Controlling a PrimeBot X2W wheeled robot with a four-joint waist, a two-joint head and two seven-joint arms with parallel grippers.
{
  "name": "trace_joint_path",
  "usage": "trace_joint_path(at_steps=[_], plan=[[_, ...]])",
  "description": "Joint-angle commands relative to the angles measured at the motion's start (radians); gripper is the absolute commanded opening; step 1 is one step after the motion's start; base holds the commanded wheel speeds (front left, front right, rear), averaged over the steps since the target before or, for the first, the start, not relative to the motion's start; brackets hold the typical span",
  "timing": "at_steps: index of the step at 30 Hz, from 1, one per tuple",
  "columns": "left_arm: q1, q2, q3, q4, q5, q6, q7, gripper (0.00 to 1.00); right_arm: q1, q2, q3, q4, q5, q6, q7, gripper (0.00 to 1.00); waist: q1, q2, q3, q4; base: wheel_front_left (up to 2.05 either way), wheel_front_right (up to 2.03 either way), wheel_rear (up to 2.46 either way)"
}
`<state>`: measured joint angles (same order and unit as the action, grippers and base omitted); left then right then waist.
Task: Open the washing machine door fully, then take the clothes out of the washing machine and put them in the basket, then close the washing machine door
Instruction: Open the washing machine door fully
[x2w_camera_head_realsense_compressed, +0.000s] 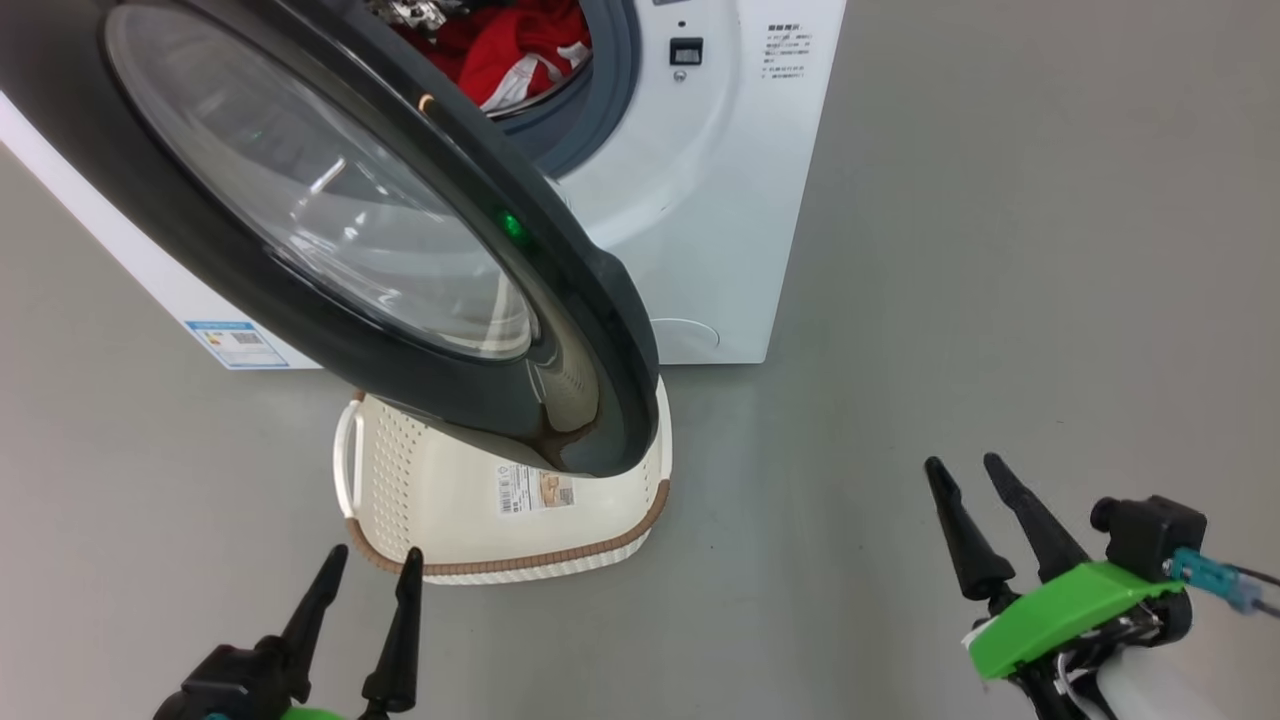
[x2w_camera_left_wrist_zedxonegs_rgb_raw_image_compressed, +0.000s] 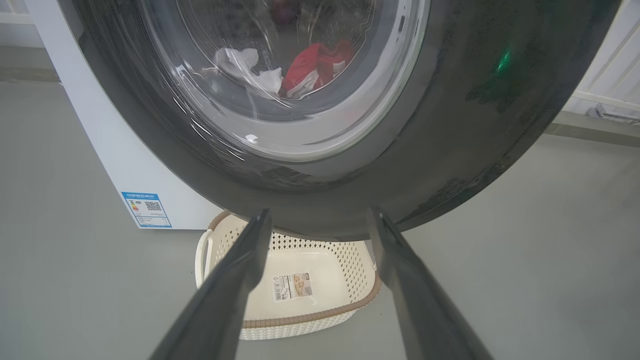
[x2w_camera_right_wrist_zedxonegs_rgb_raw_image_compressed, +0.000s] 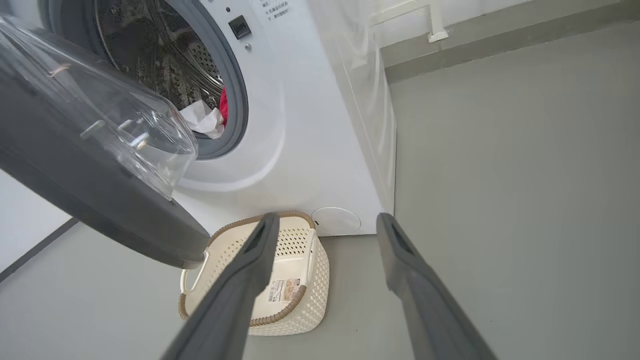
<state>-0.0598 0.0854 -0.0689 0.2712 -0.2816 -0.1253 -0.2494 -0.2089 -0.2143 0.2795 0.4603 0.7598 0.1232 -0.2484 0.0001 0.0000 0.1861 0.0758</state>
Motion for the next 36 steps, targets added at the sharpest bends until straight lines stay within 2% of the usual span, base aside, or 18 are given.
trace_joint_path(at_steps=[1, 7, 13, 20, 36], plan=[[-0.008, 0.020, 0.039, -0.028, 0.004, -0.005, -0.012, 1.00, 0.039, 0.014, -0.018, -0.055, -0.070, 0.008, -0.013, 1.00, -0.0001, 0.0000, 0.003, 0.000, 0.00, 0.00, 0.00], [-0.014, 0.013, 0.054, -0.054, 0.010, -0.005, -0.012, 1.00, 0.112, 0.084, -0.139, -0.182, -0.293, 0.008, -0.013, 1.00, -0.0001, 0.0000, 0.007, 0.007, 0.00, 0.00, 0.00], [-0.009, 0.005, 0.063, -0.073, 0.014, -0.005, -0.012, 1.00, 0.175, 0.136, -0.235, -0.271, -0.413, 0.008, -0.013, 1.00, -0.0001, 0.0000, 0.006, 0.014, 0.00, 0.00, 0.00], [-0.003, -0.001, 0.060, -0.074, 0.014, -0.005, -0.012, 1.00, 0.201, 0.157, -0.254, -0.241, -0.445, 0.008, -0.013, 1.00, -0.0001, 0.0000, 0.005, 0.018, 0.00, 0.00, 0.00], [0.004, -0.003, 0.049, -0.074, 0.016, -0.005, -0.012, 1.00, 0.198, 0.163, -0.257, -0.253, -0.445, 0.008, -0.013, 1.00, -0.0001, 0.0000, -0.003, 0.025, 0.00, 0.00, 0.00]])
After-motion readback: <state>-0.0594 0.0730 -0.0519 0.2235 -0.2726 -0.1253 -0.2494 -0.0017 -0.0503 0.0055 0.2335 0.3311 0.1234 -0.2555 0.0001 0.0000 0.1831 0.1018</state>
